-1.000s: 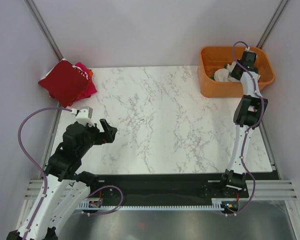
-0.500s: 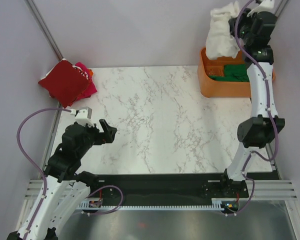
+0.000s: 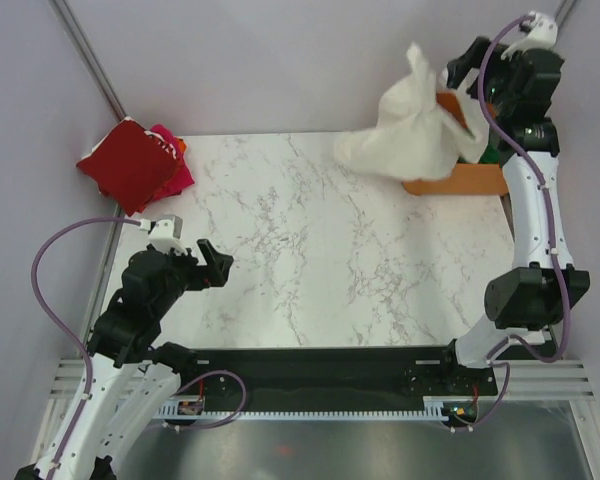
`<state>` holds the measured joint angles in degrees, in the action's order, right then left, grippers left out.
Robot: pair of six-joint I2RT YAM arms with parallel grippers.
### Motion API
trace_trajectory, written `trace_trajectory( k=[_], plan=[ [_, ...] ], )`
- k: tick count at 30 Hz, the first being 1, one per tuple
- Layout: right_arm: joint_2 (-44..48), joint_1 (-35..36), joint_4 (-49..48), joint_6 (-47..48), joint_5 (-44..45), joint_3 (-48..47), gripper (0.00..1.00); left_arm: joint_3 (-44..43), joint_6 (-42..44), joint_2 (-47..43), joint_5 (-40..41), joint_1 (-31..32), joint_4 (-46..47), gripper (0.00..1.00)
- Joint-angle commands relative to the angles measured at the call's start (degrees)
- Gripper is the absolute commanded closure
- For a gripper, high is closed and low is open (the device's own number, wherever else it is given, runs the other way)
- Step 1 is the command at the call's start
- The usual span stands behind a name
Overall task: Fold and stack the t-shirts
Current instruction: Move the tshirt to the center of the board
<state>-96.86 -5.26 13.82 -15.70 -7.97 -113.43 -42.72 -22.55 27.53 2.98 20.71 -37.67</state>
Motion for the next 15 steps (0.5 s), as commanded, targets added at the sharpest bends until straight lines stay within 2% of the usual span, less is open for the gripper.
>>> trace_trajectory(
  k=[1, 4, 8, 9, 10, 13, 15],
  plan=[
    [10.70, -0.10, 2.11, 0.23, 3.06, 20.95, 0.02, -1.40, 2.24, -0.63, 0.88, 0.12, 0.32, 0.02],
    [16.34, 0.25, -1.43, -0.38, 2.09, 32.01, 0.02, -1.40, 2.24, -0.63, 0.45, 0.12, 0.40, 0.02],
    [16.53, 3.57, 1.37, -0.12, -0.30, 34.67, 0.02, -1.49, 2.24, -0.02, 0.09, 0.12, 0.40, 0.02],
    [16.00, 4.80, 1.90, 0.67, 0.66, 34.94, 0.02, -1.49, 2.24, -0.02, 0.09, 0.03, 0.40, 0.02],
    [15.48, 9.25, 2.69, 1.54, 2.50, 34.94, 0.02, -1.49, 2.33, -0.11, 0.09, 0.03, 0.40, 0.02],
    [11.88, 13.33, 5.95, 2.44, 8.92, 33.98, 0.02, -1.49, 2.24, -0.28, 0.44, 0.03, 0.40, 0.02],
    [9.95, 15.18, 6.39, 0.51, 9.46, 34.85, 0.07, -1.49, 2.24, -0.54, 0.71, 0.03, 0.40, 0.02]
  ],
)
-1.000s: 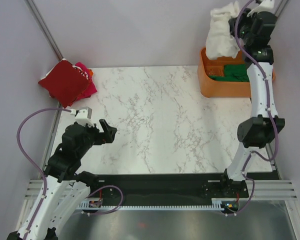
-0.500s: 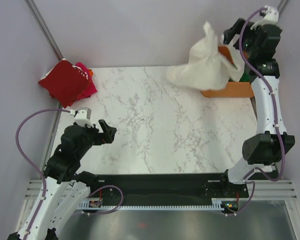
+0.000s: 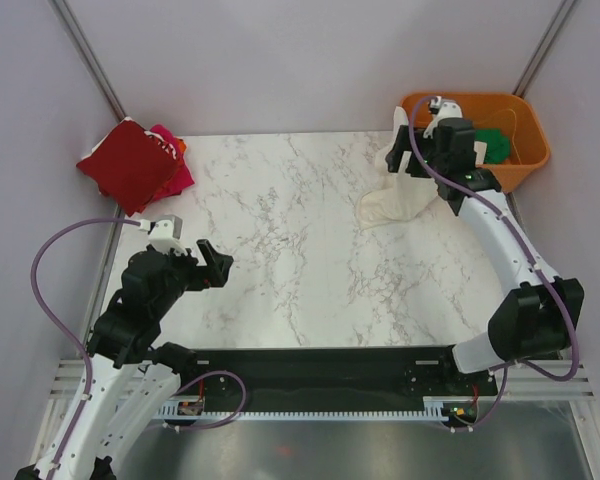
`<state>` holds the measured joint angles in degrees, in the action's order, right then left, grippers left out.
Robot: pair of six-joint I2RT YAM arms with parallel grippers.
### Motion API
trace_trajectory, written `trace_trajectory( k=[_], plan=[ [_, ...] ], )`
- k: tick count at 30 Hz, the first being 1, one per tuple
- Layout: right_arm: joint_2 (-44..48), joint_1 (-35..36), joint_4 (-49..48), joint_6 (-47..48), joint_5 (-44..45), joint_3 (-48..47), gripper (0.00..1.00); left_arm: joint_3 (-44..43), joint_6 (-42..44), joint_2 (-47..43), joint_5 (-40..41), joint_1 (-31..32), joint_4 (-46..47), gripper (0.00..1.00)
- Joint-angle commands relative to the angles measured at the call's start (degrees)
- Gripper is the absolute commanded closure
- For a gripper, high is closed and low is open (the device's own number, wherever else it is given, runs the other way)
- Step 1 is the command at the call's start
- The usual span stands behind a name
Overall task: Fold and stack the t-shirts
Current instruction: Move the tshirt to the center of the board
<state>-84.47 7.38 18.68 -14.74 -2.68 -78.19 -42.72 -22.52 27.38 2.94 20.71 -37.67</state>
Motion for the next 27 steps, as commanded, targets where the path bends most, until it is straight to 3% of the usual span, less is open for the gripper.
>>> trace_trajectory(
  k=[1, 5, 11, 17, 22, 24, 25, 27],
  plan=[
    [-3.07, 3.86, 1.63, -0.81, 4.35, 0.05, 0.08, -1.49, 2.22, -0.39, 0.84, 0.03, 0.40, 0.02],
    [-9.81, 12.74, 2.41, -2.39, 7.77, 1.20, 0.09, -1.49, 2.22, -0.48, 0.75, 0.03, 0.40, 0.02],
    [-19.85, 13.37, 2.42, -3.36, 7.78, -1.61, 0.27, -1.40, 2.40, -0.39, 0.49, 0.03, 0.40, 0.02],
    [-30.04, 14.16, 2.86, -2.75, 6.55, -3.72, 0.32, -1.40, 2.40, -0.57, 0.75, 0.03, 0.40, 0.02],
    [-32.86, 14.42, 2.86, -1.69, 6.54, -4.77, 0.35, -1.40, 2.40, -0.48, 0.84, 0.03, 0.40, 0.02],
    [-33.48, 14.51, 2.94, -1.08, 7.24, -5.13, 0.45, -1.40, 2.40, -0.48, 0.84, 0.12, 0.40, 0.02],
    [-33.57, 14.86, 2.94, -0.90, 7.77, -5.13, 0.62, -1.40, 2.40, -0.48, 0.84, 0.03, 0.40, 0.02],
    [-33.48, 14.95, 3.29, -0.38, 8.65, -4.95, 0.78, -1.40, 2.40, -0.48, 0.93, 0.03, 0.40, 0.02]
  ],
)
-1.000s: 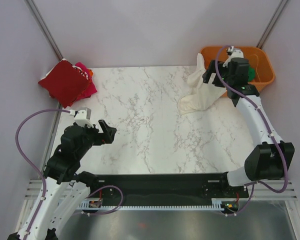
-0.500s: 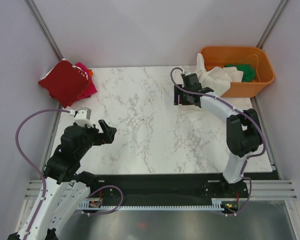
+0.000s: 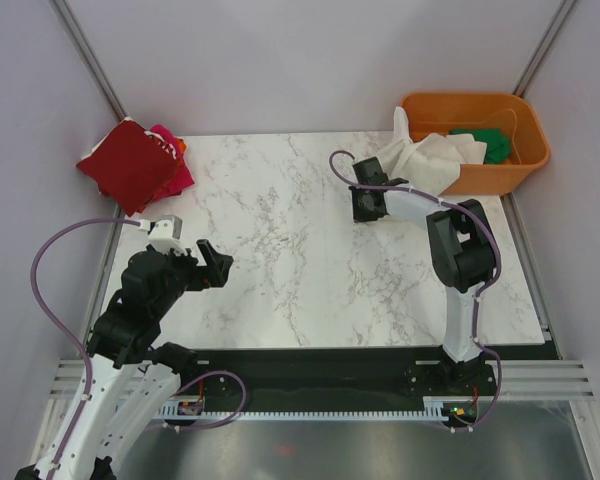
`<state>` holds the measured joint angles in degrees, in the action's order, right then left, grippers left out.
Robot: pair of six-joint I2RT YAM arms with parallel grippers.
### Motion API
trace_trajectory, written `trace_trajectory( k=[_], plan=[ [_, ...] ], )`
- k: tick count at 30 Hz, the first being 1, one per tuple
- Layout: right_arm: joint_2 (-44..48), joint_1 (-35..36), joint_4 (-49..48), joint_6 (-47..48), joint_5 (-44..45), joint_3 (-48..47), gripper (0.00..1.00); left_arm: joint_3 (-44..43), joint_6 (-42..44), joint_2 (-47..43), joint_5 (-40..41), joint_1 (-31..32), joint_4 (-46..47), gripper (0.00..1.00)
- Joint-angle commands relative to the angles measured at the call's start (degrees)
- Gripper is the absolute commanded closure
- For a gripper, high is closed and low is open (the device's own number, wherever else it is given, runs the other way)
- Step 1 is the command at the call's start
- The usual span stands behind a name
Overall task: Fold and stack the t-shirts
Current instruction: Move the tshirt to the center of the board
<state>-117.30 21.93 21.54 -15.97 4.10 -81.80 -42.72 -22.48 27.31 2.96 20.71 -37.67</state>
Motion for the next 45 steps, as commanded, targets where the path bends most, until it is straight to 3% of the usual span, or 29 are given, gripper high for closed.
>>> trace_trajectory(
  k=[1, 2, 5, 8, 11, 12, 14, 15, 16, 17, 18, 22, 23, 25, 26, 28, 29, 30, 31, 35, 38, 41, 45],
  plan=[
    [-0.48, 0.56, 0.61, 1.11, 2.05, -1.43, 0.91, -1.40, 2.35, -0.33, 0.91, 0.03, 0.40, 0.02],
    [-0.57, 0.65, 1.22, 1.37, 2.05, -1.61, 0.99, -1.40, 2.35, -0.41, 0.82, 0.03, 0.40, 0.02],
    [-0.22, 1.18, 4.72, 2.43, 1.79, -4.93, 1.00, -1.49, 2.35, -0.59, 0.82, 0.03, 0.40, 0.02],
    [0.40, 4.60, 11.91, 4.71, -1.10, -16.95, 1.00, -1.49, 2.35, -1.03, 0.91, 0.03, 0.40, 0.02],
    [-2.83, 9.87, 23.08, 6.74, -8.47, -43.80, 1.00, -1.49, 2.35, -1.56, 1.17, 0.03, 0.32, 0.02],
    [-4.42, 11.01, 25.72, 6.56, -10.84, -62.85, 1.00, -1.49, 2.35, -1.56, 1.17, 0.03, 0.32, 0.02],
    [-4.71, 13.83, 23.93, 3.85, -15.78, -77.31, 1.00, -1.49, 2.35, -1.73, 1.26, 0.03, 0.32, 0.02],
    [-1.48, 14.62, 19.81, 2.62, -16.14, -75.98, 1.00, -1.49, 2.35, -1.82, 1.34, 0.03, 0.32, 0.02],
    [8.47, 14.54, 8.72, 0.95, -15.53, -69.96, 1.00, -1.49, 2.35, -2.08, 1.35, -0.05, 0.32, 0.02],
    [13.62, 14.54, 4.17, 1.11, -14.22, -57.81, 1.00, -1.49, 2.35, -2.17, 1.43, -0.06, 0.40, 0.02],
    [17.76, 14.54, 1.69, 1.90, -12.47, -54.20, 1.00, -1.49, 2.35, -2.43, 1.43, -0.06, 0.32, 0.02],
    [32.35, 14.37, 4.55, 7.60, 0.18, -41.19, 1.00, -1.49, 2.35, -3.32, 1.52, -0.06, 0.40, 0.01],
    [34.31, 14.28, 5.17, 8.57, 7.00, -33.15, 1.00, -1.49, 2.35, -3.32, 1.61, -0.06, 0.40, 0.01],
    [41.31, 14.10, 5.88, 8.50, 11.26, -23.81, 1.00, -1.49, 2.35, -3.58, 1.61, 0.03, 0.32, 0.01],
    [44.14, 14.01, 4.84, 8.15, 12.67, -12.71, 1.00, -1.49, 2.44, -3.58, 1.70, 0.03, 0.32, 0.01],
    [51.42, 13.84, 3.42, 4.47, 15.75, -2.27, 0.99, -1.49, 2.35, -3.75, 1.87, 0.03, 0.32, 0.01],
    [53.47, 13.93, 3.77, 2.02, 17.16, 6.74, 0.90, -1.49, 2.35, -3.84, 1.79, 0.03, 0.40, 0.01],
    [55.31, 13.84, 4.29, -3.14, 19.96, 11.35, 0.30, -1.49, 2.35, -3.67, 1.70, 0.03, 0.40, 0.01],
    [58.38, 13.66, 6.56, -9.72, 21.90, 19.40, 0.02, -1.58, 2.44, -3.58, 1.44, 0.03, 0.32, 0.01],
    [64.98, 13.66, 12.38, -19.87, 22.01, 33.50, 0.02, -1.84, 2.53, -2.62, 0.29, 0.03, 0.32, 0.01],
    [72.63, 13.75, 10.02, -21.74, 17.71, 39.06, 0.02, -2.02, 1.65, -0.17, -0.41, 0.03, 0.32, 0.02],
    [76.07, 13.66, 9.66, -19.03, 17.34, 38.04, 0.02, -2.72, -0.01, 5.80, -0.68, 0.03, 0.40, 0.02],
    [75.29, 13.75, 10.10, -16.21, 17.35, 35.57, 0.02, -4.30, -5.71, 21.94, -3.92, 0.56, 2.07, 0.01]
  ],
)
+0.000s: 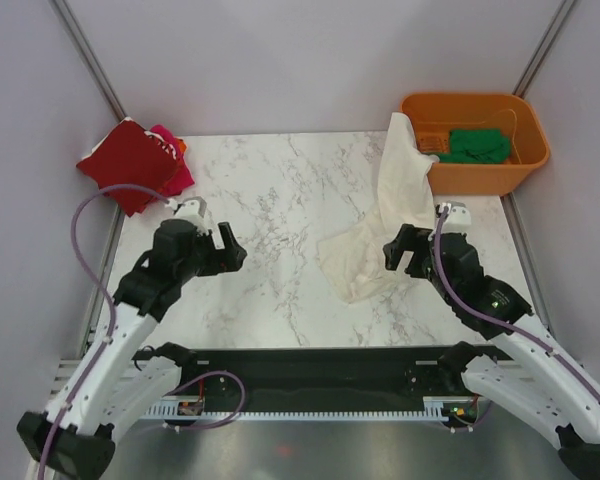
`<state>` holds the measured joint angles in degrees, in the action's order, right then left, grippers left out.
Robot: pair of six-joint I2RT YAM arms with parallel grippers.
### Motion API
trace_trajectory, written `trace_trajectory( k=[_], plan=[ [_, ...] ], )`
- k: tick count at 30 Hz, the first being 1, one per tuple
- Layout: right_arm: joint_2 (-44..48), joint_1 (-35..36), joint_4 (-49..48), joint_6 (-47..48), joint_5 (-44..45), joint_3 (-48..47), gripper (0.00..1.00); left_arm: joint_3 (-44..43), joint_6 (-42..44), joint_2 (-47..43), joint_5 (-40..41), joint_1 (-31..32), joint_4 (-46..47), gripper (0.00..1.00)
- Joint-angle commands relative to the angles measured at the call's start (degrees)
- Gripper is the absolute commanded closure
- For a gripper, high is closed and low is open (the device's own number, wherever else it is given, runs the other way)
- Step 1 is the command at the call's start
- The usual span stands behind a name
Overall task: Fold and stack the t-shirts
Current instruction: Move the tshirt to the center of the board
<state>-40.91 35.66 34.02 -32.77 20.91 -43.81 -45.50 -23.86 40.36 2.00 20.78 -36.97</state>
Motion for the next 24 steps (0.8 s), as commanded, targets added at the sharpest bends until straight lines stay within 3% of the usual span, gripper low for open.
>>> trace_trajectory(
  k=[1, 5, 11, 20, 24],
  plan=[
    [-1.80, 0.02, -2.47, 0.87, 0.19, -2.59, 0.02, -1.44, -5.05, 11.12, -4.18, 0.84, 4.77, 0.01],
    [-2.60, 0.02, -3.08, 1.40, -1.83, -1.72, 0.02, -1.61, -9.62, 22.55, -7.44, 4.61, 15.04, 0.01],
    [-1.37, -0.06, -4.14, 3.33, -2.80, 0.22, 0.02, -9.95, -11.04, 43.72, -8.68, 10.95, 24.74, 0.00],
    [0.47, 0.02, -2.82, 6.23, -2.28, -0.31, 0.02, -23.75, -13.93, 68.24, -11.67, 15.61, 29.85, 0.01],
    [1.35, -0.06, -1.33, 7.46, -0.17, -0.92, 0.02, -26.83, -15.34, 73.01, -11.40, 17.54, 30.55, 0.03]
  ],
)
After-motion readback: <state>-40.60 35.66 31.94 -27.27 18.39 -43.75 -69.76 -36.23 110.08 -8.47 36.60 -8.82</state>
